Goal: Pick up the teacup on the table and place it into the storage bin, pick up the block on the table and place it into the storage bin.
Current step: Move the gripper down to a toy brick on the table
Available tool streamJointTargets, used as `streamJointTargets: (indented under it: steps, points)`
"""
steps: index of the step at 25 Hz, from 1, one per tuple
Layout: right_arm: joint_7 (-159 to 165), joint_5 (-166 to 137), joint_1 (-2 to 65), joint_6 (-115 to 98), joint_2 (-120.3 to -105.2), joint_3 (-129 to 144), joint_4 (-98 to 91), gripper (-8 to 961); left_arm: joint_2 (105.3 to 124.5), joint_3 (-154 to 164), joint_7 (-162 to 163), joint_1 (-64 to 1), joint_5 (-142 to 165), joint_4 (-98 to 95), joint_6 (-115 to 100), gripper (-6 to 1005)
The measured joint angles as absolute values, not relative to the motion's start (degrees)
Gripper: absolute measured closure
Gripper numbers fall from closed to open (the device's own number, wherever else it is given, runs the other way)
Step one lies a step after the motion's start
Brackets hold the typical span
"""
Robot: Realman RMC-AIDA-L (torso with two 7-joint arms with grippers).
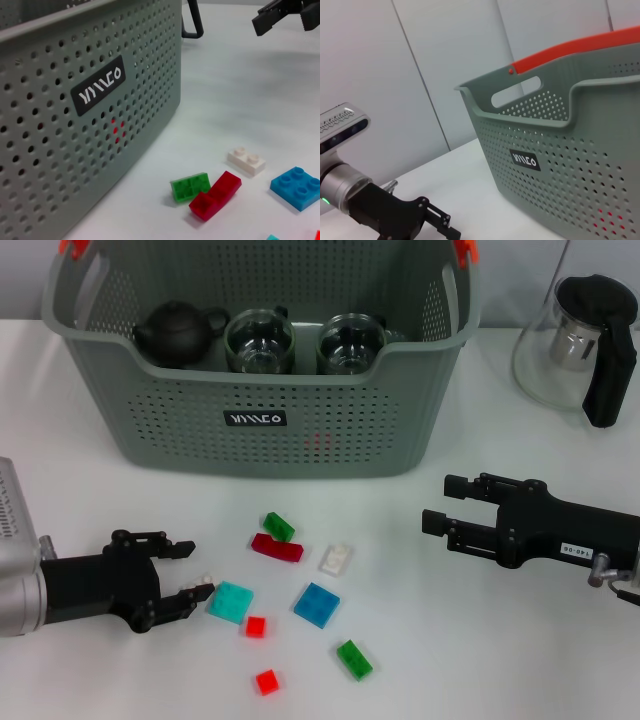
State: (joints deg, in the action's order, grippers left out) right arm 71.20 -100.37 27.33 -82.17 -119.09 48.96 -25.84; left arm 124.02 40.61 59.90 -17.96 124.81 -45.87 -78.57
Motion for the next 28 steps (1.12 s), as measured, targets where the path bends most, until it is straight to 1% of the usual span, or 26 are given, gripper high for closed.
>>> streamJointTargets:
  steps: [7,12,18,28]
  points:
    - [71.2,-100.4,27.3,-82.2,-119.02,49.0,-25.8,238,124.02,40.8,60.0,-18.0,124.8,-45.8,-77.3,433]
    - [71.2,-100.4,27.2,-82.2,-119.00,49.0,-25.8,238,124.07,41.1,60.3,-18.3,124.8,-45.6,-76.7,522]
    - [71.2,-100.4,26.9,-82.2,-119.00,49.0,-25.8,239,124.10,41.2,60.0,-18.5,124.8,-44.7,-76.6,708]
    - [71.3,-100.4,26.8,-82.2,-119.00,49.3,-25.8,240,124.10,41.2,60.3,-18.5,124.8,-44.4,-76.6,699]
